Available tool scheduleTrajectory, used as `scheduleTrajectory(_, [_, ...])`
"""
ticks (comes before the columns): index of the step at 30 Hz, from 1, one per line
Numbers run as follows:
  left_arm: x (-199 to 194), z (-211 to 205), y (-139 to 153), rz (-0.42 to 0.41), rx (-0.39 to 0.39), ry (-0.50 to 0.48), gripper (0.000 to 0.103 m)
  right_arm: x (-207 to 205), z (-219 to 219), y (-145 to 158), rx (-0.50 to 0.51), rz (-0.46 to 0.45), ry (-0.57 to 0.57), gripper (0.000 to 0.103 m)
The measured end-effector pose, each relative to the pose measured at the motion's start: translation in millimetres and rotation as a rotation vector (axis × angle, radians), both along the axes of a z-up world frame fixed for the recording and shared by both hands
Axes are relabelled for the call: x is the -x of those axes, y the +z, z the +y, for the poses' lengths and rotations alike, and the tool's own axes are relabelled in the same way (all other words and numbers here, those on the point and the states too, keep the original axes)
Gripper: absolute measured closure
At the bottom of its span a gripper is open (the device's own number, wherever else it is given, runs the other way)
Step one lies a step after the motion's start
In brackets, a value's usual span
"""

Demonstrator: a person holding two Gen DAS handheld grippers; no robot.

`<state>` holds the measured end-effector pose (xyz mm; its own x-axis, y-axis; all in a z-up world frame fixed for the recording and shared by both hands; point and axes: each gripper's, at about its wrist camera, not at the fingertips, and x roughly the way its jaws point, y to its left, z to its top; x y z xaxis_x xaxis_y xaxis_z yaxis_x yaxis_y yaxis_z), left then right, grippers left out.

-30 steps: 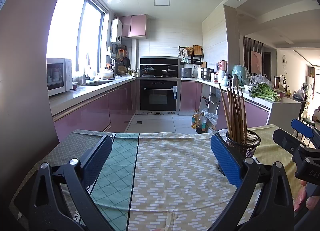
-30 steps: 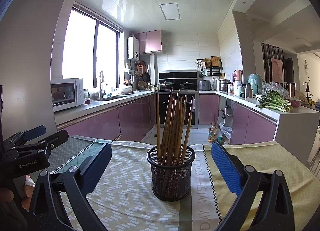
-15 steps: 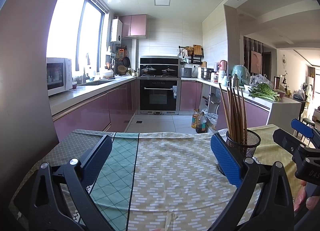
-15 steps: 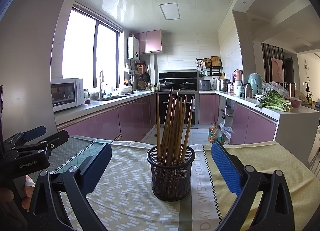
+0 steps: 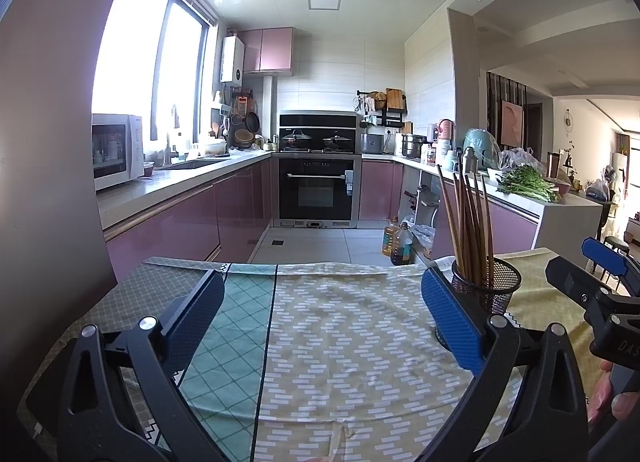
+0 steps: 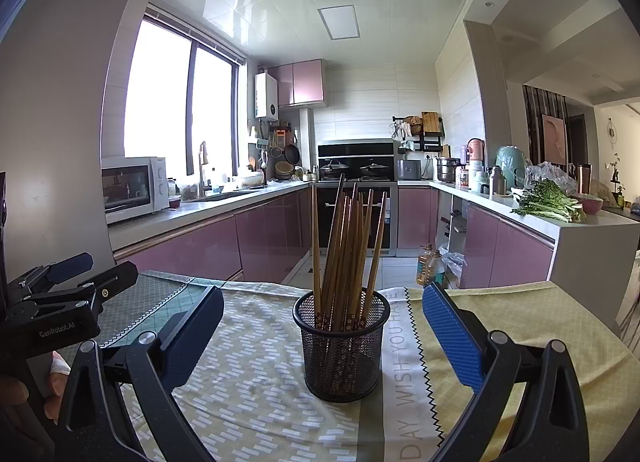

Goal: Organize utensils

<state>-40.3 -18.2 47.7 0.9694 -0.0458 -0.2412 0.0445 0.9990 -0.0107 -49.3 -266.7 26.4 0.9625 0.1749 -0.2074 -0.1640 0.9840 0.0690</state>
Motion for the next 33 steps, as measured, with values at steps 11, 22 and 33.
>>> scheduleTrajectory(11, [-0.1, -0.4, 0.3, 0.001, 0.001, 0.000, 0.006, -0.1, -0.5, -0.5, -0.001, 0.001, 0.000, 0.007])
scheduleTrajectory(22, [-0.2, -0.7, 0.5, 0.002, 0.002, 0.000, 0.006, -0.5, -0.6, -2.6, -0.002, 0.004, -0.001, 0.007])
scheduleTrajectory(33, [0.1, -2.1, -1.5, 0.000, -0.001, 0.000, 0.006, -0.7, -0.5, -4.2, -0.003, 0.005, 0.001, 0.007])
